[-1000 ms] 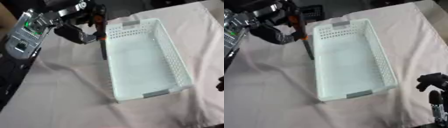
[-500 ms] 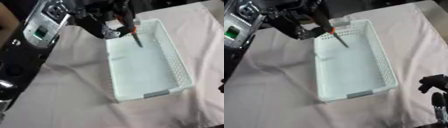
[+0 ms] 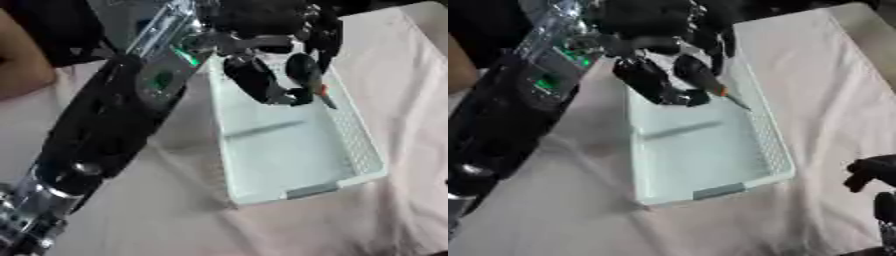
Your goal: Pick up objects on the table and place them in the box.
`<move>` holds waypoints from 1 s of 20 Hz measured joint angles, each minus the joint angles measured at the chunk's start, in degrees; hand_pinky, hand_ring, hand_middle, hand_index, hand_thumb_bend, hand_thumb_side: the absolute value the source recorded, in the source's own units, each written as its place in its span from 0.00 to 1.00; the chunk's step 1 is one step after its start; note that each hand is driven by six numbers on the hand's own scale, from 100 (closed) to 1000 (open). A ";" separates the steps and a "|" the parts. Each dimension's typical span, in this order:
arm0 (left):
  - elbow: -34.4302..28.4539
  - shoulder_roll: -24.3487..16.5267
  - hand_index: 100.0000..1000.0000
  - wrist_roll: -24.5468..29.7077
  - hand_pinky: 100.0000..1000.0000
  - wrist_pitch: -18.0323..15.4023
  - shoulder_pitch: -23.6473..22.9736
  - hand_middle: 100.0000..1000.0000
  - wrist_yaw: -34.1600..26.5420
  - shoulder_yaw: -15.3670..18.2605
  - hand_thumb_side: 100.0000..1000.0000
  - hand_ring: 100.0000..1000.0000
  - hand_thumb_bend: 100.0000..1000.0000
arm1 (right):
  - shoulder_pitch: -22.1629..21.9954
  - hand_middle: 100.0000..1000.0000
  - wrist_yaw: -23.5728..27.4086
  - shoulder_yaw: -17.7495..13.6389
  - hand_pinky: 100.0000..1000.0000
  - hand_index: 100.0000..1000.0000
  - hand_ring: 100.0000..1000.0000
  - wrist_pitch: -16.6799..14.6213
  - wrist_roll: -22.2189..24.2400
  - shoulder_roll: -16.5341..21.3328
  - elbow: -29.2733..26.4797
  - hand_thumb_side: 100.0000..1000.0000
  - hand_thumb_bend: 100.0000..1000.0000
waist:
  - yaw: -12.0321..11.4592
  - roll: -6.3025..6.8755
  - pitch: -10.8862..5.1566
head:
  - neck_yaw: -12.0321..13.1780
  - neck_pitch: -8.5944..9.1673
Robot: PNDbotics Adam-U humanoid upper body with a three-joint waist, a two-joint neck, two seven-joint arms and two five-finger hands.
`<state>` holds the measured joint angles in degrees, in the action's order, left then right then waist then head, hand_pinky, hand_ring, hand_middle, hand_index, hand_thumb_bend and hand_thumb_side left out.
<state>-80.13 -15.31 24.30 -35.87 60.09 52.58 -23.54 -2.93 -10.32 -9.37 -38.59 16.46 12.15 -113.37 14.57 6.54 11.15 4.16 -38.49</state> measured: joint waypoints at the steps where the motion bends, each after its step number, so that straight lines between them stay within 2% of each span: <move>1: 2.35 1.18 0.90 -1.47 0.87 -0.31 -0.55 0.96 4.69 -0.01 0.83 0.96 0.16 | 0.09 0.55 0.20 0.01 0.31 0.73 0.42 -0.07 0.10 0.00 0.00 0.76 0.00 | 0.19 0.01 0.18 | 0.21 0.29; 2: 4.84 2.17 0.91 -3.18 0.87 -0.46 -1.13 0.96 9.08 -0.01 0.86 0.97 0.08 | 0.11 0.55 0.33 0.02 0.31 0.73 0.42 -0.12 0.23 0.01 0.00 0.76 0.00 | 0.27 0.01 0.33 | 0.43 0.39; 5: 11.57 4.12 0.91 -9.00 0.88 -0.29 -2.32 0.97 20.20 0.21 0.86 0.97 0.08 | 0.47 0.55 0.71 0.02 0.31 0.73 0.42 -0.06 0.52 0.01 0.00 0.76 0.00 | 0.41 0.04 0.43 | 0.49 0.78; 8: 15.80 4.62 0.90 -14.32 0.88 -0.22 -2.68 0.96 27.43 0.61 0.85 0.97 0.07 | 0.51 0.55 0.80 0.02 0.31 0.73 0.42 -0.18 0.70 0.01 0.00 0.76 0.00 | 0.27 0.04 0.52 | 0.49 0.79; 13: 19.38 4.85 0.90 -19.80 0.88 -0.50 -2.86 0.95 33.25 1.26 0.84 0.96 0.06 | 0.51 0.55 0.92 0.01 0.31 0.73 0.42 -0.20 0.71 0.01 0.00 0.76 0.00 | 0.09 0.02 0.53 | 0.49 0.79; 20: 20.86 5.06 0.89 -22.29 0.87 -0.86 -3.03 0.95 35.73 1.53 0.82 0.96 0.04 | 0.51 0.55 0.93 -0.01 0.31 0.73 0.42 -0.20 0.71 0.01 0.00 0.76 0.00 | 0.03 0.01 0.53 | 0.49 0.79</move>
<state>-59.27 -10.25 2.01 -36.73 57.06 88.31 -22.02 -2.42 -9.38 -9.37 -38.78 17.18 12.16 -113.37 14.60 6.55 11.68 4.65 -37.70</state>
